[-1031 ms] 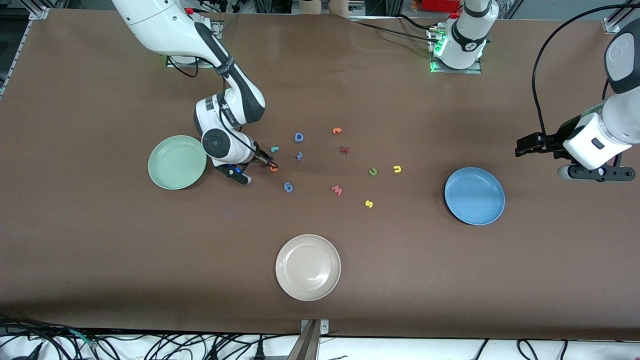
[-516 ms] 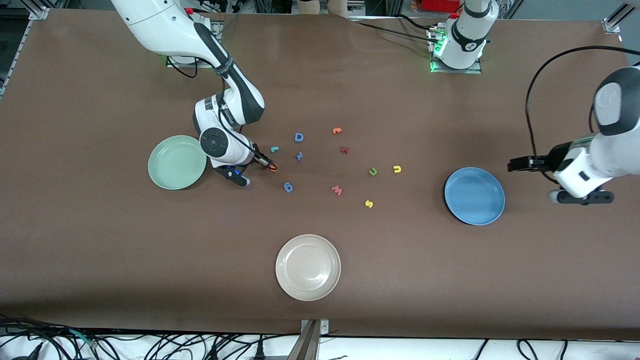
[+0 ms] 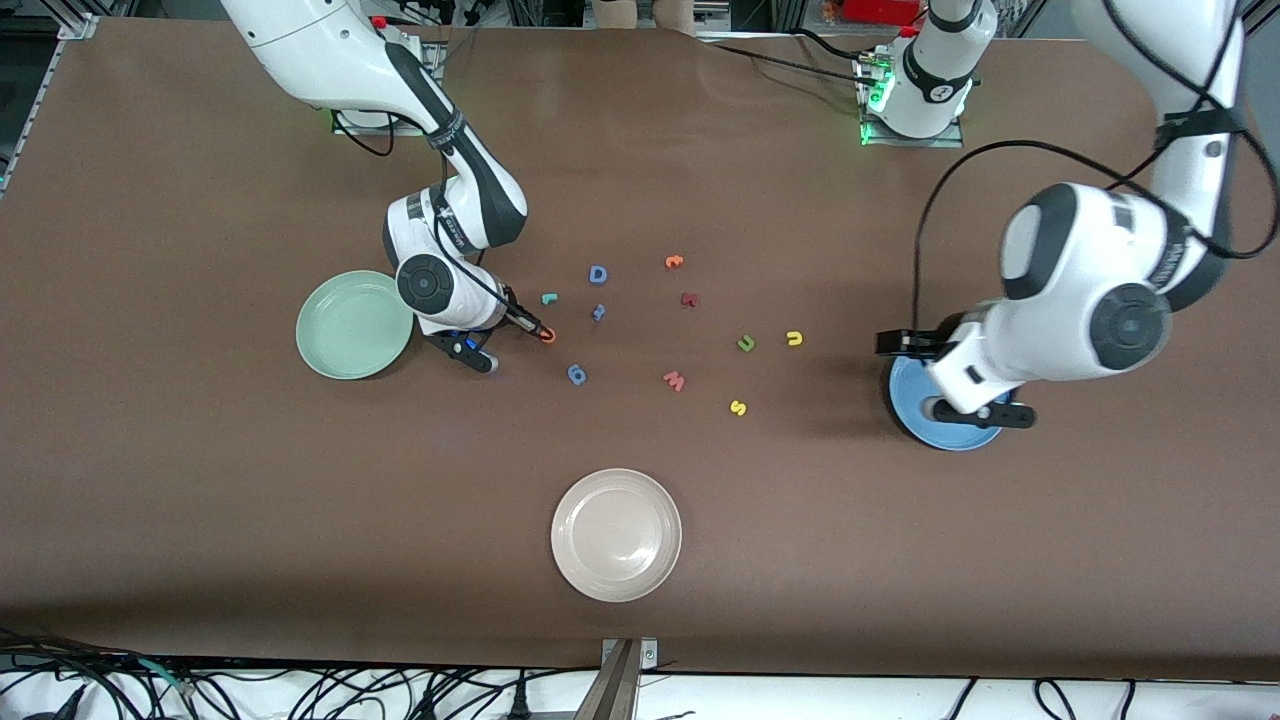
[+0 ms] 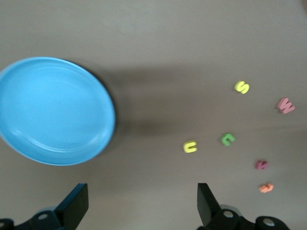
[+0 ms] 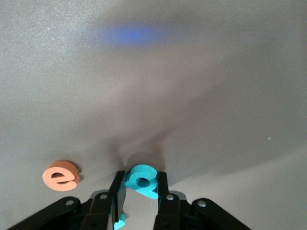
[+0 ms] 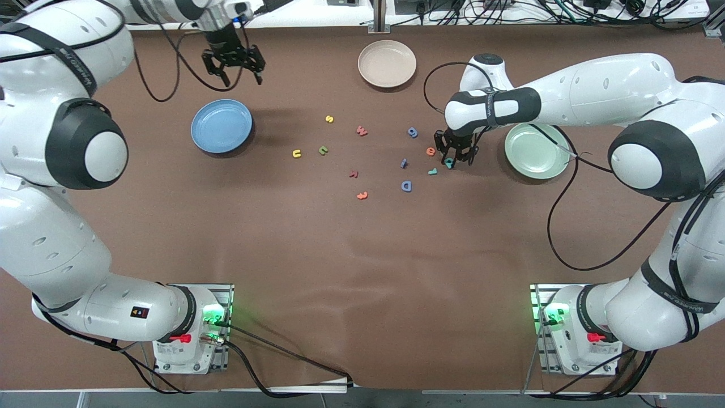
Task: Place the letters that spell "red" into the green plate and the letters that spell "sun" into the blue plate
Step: 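Carry the teal letter to the green plate while the left gripper reaches letters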
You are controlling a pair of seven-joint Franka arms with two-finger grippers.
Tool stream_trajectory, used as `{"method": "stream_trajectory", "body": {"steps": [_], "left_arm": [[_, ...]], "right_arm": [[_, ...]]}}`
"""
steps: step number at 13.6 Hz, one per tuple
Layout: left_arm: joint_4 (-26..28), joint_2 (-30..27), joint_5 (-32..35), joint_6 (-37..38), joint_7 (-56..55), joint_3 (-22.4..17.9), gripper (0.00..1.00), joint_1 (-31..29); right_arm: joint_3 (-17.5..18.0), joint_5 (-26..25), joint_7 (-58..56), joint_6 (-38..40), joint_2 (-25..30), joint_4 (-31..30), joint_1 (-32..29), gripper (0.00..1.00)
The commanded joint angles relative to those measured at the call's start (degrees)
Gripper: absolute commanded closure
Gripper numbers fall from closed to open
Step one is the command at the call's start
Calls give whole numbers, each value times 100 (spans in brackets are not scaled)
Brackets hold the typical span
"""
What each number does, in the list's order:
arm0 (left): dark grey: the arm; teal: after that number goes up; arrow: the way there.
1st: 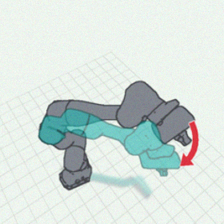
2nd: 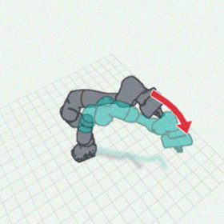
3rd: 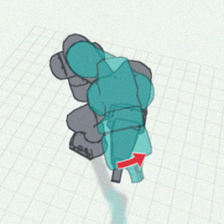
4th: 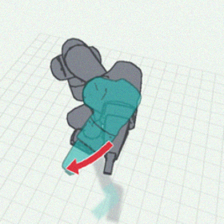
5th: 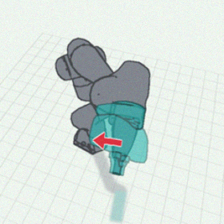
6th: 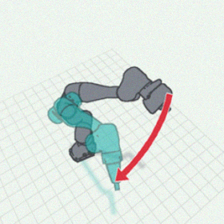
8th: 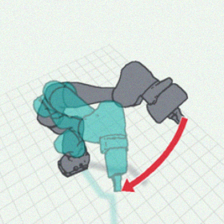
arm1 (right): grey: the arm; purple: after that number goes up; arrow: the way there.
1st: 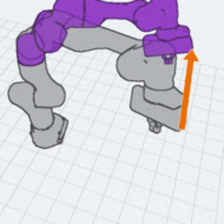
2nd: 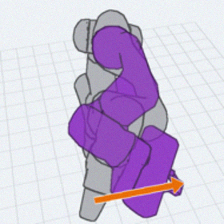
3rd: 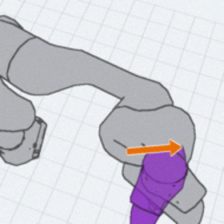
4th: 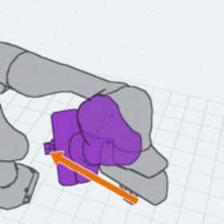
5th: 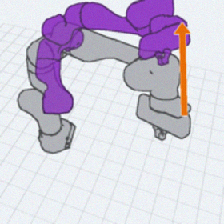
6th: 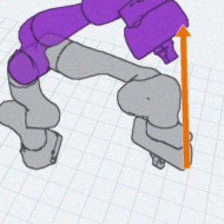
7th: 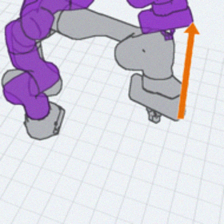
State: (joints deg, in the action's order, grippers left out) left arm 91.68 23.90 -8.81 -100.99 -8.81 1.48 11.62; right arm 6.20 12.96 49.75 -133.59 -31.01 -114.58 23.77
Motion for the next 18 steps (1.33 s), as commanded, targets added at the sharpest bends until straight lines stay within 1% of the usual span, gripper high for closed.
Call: {"method": "stream_trajectory", "body": {"steps": [1, 3, 5, 6, 8, 9, 10, 11, 12, 14, 15, 18], "left_arm": [[252, 80, -103, -437, -410, -77, 0, 445], [831, -33, -94, -1051, -464, -77, 0, 674], [1682, -349, -68, -1999, -508, -77, 0, 815], [2113, -525, -68, -2413, -508, -25, 0, 816], [2538, -649, -59, -2793, -552, 107, 0, 824], [2783, -658, -33, -3169, -778, 203, 0, 859], [3099, -658, -24, -3730, -955, 248, 0, 912], [3354, -658, -15, -4118, -1043, 248, 0, 1034], [3487, -641, 28, -4287, -1140, 248, 0, 1131], [3751, -588, 256, -4883, -1421, 257, 0, 1193], [3813, -562, 310, -5000, -1431, 257, 0, 1185], [3814, -439, 459, -5097, -1448, 257, 0, 1194]], "right_arm": [[-144, 58, -61, 270, 155, 6, -39, 100], [-434, 58, -149, 1076, 524, 181, -40, 100], [-820, 58, -481, 1938, 744, 462, -40, 100], [-1074, 58, -762, 2264, 841, 541, -40, 100], [-1584, 40, -1491, 2705, 1035, 542, -40, 100], [-1900, 40, -1886, 2855, 1062, 533, -40, 100], [-2173, 40, -2264, 2969, 1071, 533, -40, 100], [-2428, 40, -2590, 3040, 1071, 507, -40, 100], [-2622, 40, -2863, 3041, 1071, 455, -40, 100], [-2886, 14, -3215, 3041, 1036, 323, -40, 100], [-3000, 5, -3435, 2997, 1018, 235, -40, 100], [-3142, 22, -3823, 2708, 956, -221, -57, 100]]}}
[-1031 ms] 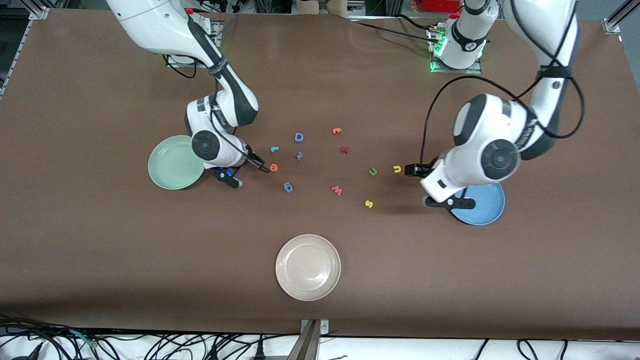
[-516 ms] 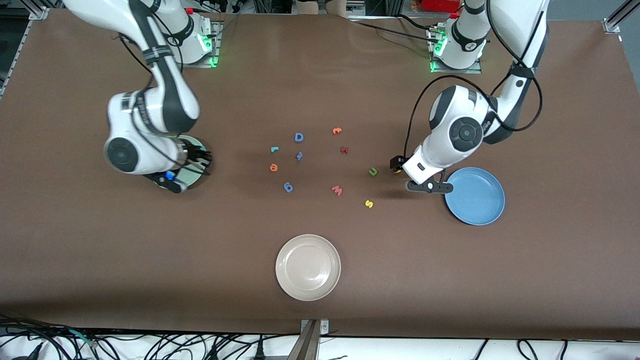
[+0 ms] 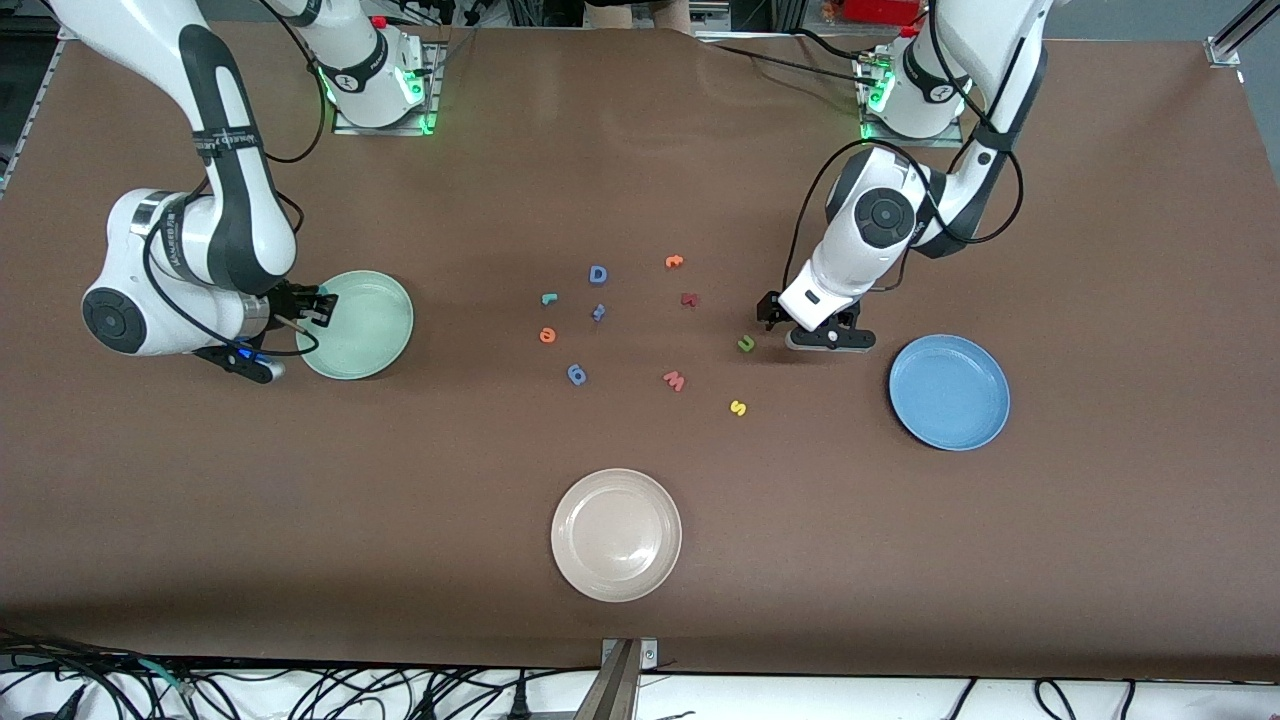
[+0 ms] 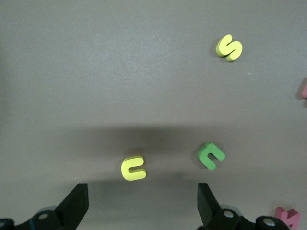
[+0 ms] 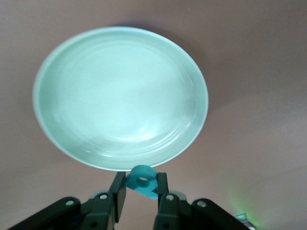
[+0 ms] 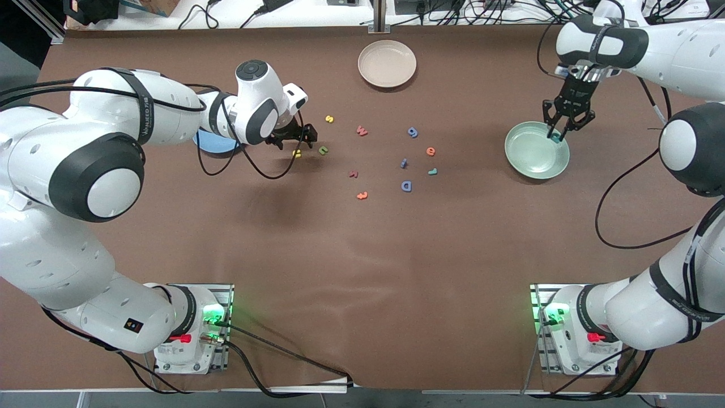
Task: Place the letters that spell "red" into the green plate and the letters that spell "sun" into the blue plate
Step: 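Release the teal letter on the green plate while the left gripper grasps yellow u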
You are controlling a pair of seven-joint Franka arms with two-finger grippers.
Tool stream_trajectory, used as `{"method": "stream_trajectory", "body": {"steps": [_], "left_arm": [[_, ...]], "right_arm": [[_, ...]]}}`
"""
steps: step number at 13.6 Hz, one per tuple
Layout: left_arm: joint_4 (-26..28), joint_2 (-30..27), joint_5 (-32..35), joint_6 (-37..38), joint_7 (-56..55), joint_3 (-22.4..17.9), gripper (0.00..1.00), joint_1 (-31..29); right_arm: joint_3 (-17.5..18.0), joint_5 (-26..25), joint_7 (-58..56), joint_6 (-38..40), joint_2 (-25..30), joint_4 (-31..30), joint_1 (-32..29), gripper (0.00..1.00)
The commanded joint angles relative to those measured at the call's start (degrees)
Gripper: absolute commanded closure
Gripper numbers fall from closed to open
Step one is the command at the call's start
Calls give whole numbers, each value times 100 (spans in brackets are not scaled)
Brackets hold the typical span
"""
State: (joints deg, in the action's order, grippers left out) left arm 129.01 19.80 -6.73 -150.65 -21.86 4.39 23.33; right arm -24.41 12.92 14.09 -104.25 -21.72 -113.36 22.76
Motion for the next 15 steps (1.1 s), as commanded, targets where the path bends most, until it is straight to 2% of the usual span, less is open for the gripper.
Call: {"method": "stream_trajectory", "body": {"steps": [1, 5, 9, 11, 12, 13, 14, 15], "left_arm": [[81, 67, 277, -270, -144, -43, 0, 6], [45, 296, 286, -518, -144, -52, 0, -12], [1, 542, 313, -780, -144, -61, 0, 14], [19, 569, 322, -790, -144, -70, 0, 32], [19, 569, 313, -790, -144, -70, 0, 49], [19, 578, 322, -790, -135, -78, 0, 102], [28, 578, 417, -782, -143, -78, 0, 111], [45, 569, 514, -773, -161, -78, 2, 111]], "right_arm": [[-82, 27, -319, -471, 27, -553, 45, 100], [-82, 44, -548, -1255, -139, -1065, 45, 100], [-73, 62, -618, -1291, -280, -1109, 36, 99], [-73, 62, -618, -1326, -342, -1109, 36, 92], [-73, 62, -618, -1352, -342, -1100, 36, 84], [-73, 62, -618, -1352, -342, -1091, 44, 52], [-73, 62, -618, -1344, -333, -1074, 45, 29], [-73, 62, -610, -1326, -333, -1056, 45, 21]]}}
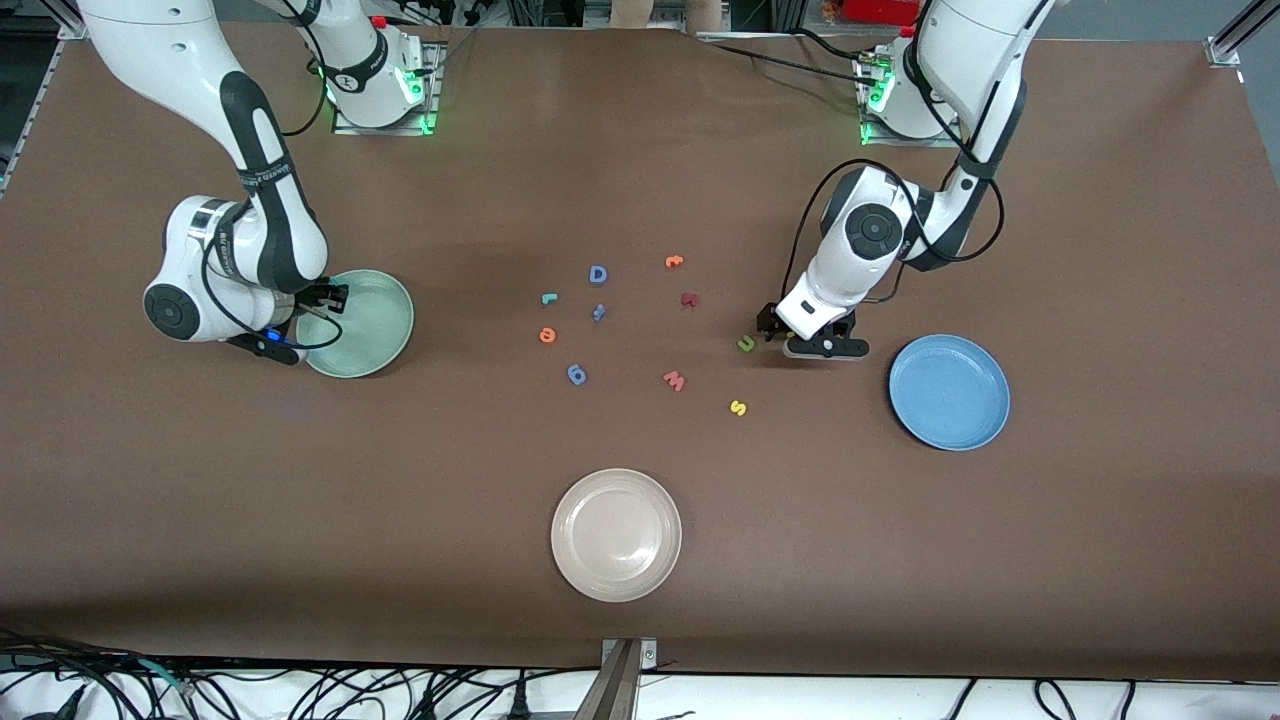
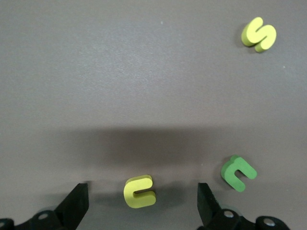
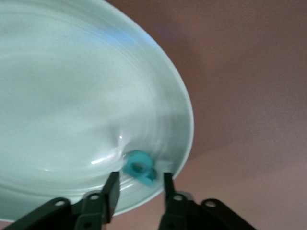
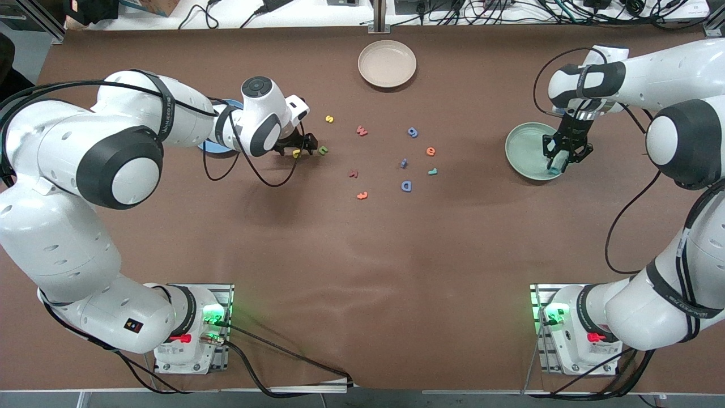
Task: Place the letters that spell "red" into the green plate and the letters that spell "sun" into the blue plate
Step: 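Release the teal letter on the green plate while the left gripper grasps yellow u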
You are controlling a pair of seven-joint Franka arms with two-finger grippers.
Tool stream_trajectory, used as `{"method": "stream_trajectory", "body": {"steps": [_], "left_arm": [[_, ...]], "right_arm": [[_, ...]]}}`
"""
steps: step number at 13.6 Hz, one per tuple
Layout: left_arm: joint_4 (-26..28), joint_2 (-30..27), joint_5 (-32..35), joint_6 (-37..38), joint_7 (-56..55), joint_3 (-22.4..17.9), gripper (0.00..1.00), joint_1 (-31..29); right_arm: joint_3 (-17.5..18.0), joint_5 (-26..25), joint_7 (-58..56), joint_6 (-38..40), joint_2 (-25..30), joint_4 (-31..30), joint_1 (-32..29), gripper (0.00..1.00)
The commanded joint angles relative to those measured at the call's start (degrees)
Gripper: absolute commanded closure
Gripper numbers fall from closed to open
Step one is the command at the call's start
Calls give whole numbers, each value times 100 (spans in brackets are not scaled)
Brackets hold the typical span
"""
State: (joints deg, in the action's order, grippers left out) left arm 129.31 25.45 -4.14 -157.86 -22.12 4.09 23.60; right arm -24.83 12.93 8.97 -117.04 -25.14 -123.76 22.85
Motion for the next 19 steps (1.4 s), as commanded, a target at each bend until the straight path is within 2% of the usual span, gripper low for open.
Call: {"method": "stream_trajectory", "body": {"steps": [1, 4, 5, 9, 10, 11, 14, 15, 16, 17, 19], "left_arm": [[24, 4, 290, -44, -213, -48, 7, 84], [24, -5, 430, -35, -284, -48, 21, 92], [24, -5, 562, -26, -397, -57, 27, 92], [24, 4, 1659, -8, -1398, -57, 46, 58], [24, 4, 1757, -8, -1531, -57, 55, 40], [24, -5, 1758, -8, -1584, -57, 60, 40], [24, -5, 1767, 26, -1594, -48, 73, 40], [24, -14, 1767, 62, -1629, -48, 81, 40], [24, -5, 1767, 71, -1803, -39, 95, 48], [15, -5, 1767, 71, -1927, -48, 100, 49], [-46, -5, 1767, 106, -1928, -57, 100, 40]], "right_arm": [[-31, 61, -80, -38, 27, -7, 36, 17], [-22, 61, 25, 84, 97, 141, 79, 13], [-14, 61, 113, 215, 123, 246, 88, 7], [4, 61, 499, 1269, 185, 1124, 123, 2], [13, 61, 674, 1436, 185, 1300, 202, 2], [13, 61, 876, 1551, 185, 1424, 333, 2], [22, 235, 1754, 1570, 185, 1697, 930, 1], [22, 463, 2070, 1527, 185, 1776, 1124, 1], [22, 657, 2343, 1491, 159, 1881, 1334, 1], [22, 798, 2581, 1439, 107, 2022, 1537, 1], [30, 904, 3160, 1001, 1, 2067, 1924, 1]]}}
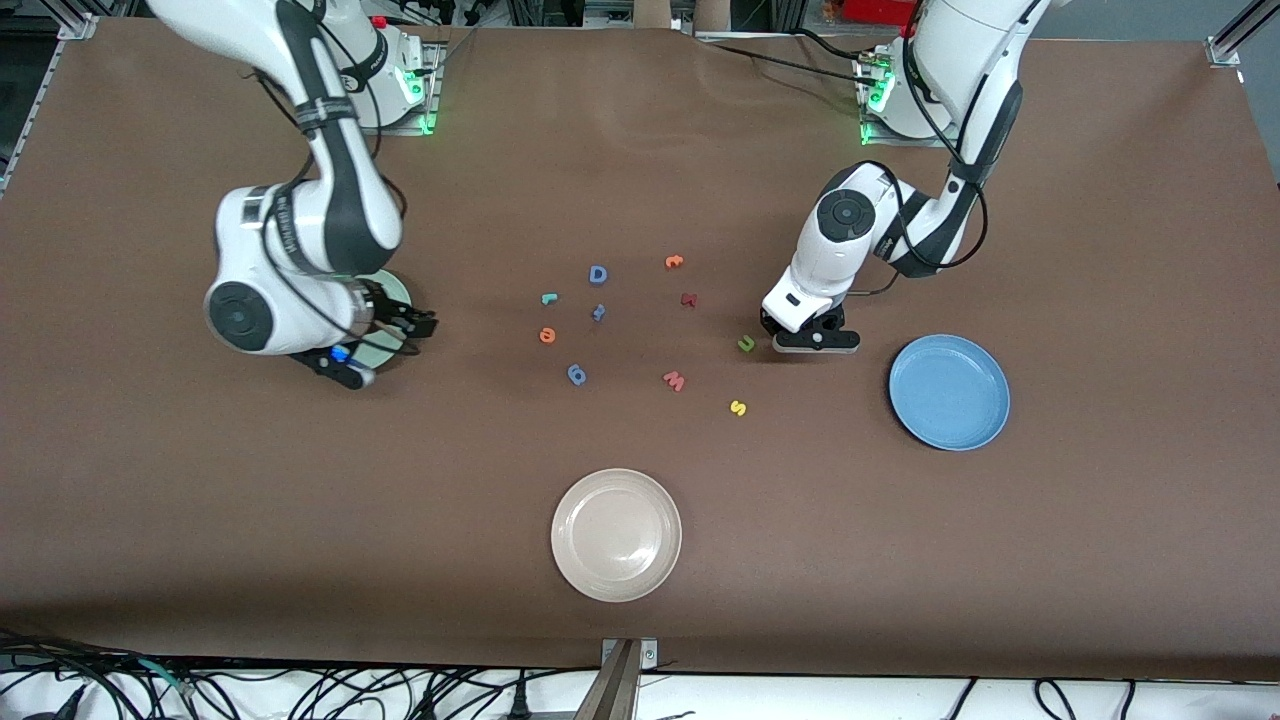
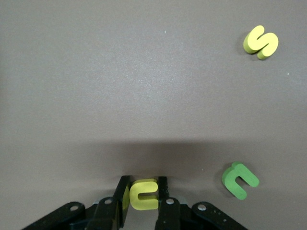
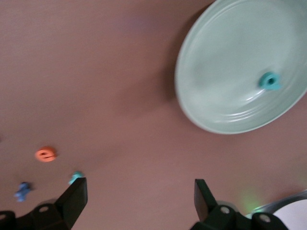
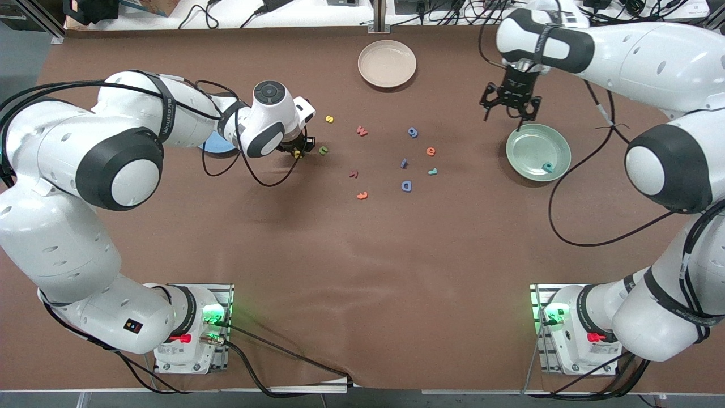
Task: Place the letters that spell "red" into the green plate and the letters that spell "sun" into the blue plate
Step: 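Carry the yellow u to the blue plate while the right gripper reaches letters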
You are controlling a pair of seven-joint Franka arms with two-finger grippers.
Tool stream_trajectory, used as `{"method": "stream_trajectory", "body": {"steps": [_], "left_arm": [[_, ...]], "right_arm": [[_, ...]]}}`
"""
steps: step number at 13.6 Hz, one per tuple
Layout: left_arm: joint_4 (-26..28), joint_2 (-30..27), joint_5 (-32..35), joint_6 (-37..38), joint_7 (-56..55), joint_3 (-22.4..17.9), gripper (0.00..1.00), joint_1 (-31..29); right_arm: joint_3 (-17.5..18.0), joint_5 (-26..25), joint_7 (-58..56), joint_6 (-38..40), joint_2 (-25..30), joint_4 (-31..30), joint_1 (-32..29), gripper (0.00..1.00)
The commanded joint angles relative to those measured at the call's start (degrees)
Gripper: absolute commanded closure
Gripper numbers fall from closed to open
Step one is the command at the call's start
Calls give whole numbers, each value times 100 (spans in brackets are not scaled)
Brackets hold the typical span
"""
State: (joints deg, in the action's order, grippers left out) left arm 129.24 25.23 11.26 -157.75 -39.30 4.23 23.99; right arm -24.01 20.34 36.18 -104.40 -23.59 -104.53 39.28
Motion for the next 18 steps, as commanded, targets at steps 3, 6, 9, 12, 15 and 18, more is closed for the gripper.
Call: {"method": "stream_trajectory", "body": {"steps": [3, 6, 9, 12, 15, 18], "left_arm": [[-782, -62, 227, 1319, 43, -63, 100, -297], [-1794, -9, 139, 2799, 816, -46, 100, -614], [-1955, 8, 87, 2917, 1545, -45, 100, -1193], [-1972, 26, 86, 2934, 2320, -45, 100, -1747], [-2078, 44, 86, 3057, 2830, -54, 100, -2073], [-2087, 332, 86, 3057, 2884, -45, 61, -2136]], "right_arm": [[-25, 233, 1135, -895, -487, 134, 702, 1], [-25, 576, 1637, -1310, -822, 73, 1133, 1], [54, 664, 1997, -1459, -831, -84, 1370, 2], [124, 726, 2139, -1890, -910, -305, 1477, 2], [177, 953, 2139, -1899, -937, -506, 1486, 2], [212, 1200, 2130, -1908, -893, -700, 1495, 2]]}}
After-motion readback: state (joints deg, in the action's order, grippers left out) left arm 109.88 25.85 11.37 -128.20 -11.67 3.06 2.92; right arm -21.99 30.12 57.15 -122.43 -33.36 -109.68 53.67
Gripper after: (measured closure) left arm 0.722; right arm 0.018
